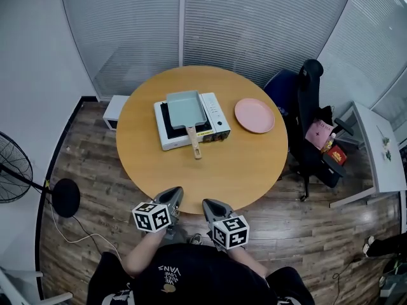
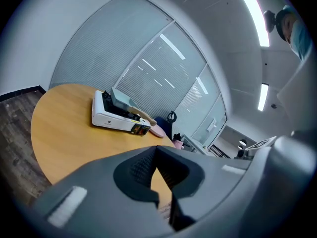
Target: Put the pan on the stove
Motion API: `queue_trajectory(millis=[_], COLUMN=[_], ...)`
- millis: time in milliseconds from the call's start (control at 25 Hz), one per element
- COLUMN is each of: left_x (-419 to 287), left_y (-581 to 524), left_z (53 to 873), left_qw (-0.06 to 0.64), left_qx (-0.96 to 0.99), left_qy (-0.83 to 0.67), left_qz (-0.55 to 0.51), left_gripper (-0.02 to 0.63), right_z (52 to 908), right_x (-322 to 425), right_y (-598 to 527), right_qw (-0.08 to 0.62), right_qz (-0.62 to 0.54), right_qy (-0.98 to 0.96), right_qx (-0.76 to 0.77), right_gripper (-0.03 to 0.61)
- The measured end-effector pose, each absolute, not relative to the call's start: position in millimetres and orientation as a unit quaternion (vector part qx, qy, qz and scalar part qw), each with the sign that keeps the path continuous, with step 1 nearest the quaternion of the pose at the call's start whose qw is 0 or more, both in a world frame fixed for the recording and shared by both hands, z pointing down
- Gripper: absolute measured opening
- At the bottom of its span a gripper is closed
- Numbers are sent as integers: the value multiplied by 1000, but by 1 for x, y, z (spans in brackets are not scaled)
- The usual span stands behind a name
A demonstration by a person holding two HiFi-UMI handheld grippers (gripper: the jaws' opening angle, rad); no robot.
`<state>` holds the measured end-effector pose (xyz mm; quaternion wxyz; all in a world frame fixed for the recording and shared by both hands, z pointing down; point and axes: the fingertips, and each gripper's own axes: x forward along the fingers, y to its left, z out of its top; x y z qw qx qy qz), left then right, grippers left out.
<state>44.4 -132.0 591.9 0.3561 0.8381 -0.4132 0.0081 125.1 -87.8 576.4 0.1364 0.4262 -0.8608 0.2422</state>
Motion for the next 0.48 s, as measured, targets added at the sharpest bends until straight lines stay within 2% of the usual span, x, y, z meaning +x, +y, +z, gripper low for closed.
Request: queue_trajectory(millis=[480], left_x=[44], left_y=[-142], left_z=[593], left_qw=[357], left_qx=[834], left_qy=[-419], left_qz=[6], left_gripper=[9], right_z=[578], right_x=[132], right_y=[-94], right_qw=[133], right_qz=[246], right_qy=[-855], right_qx=[437], right_gripper=[12])
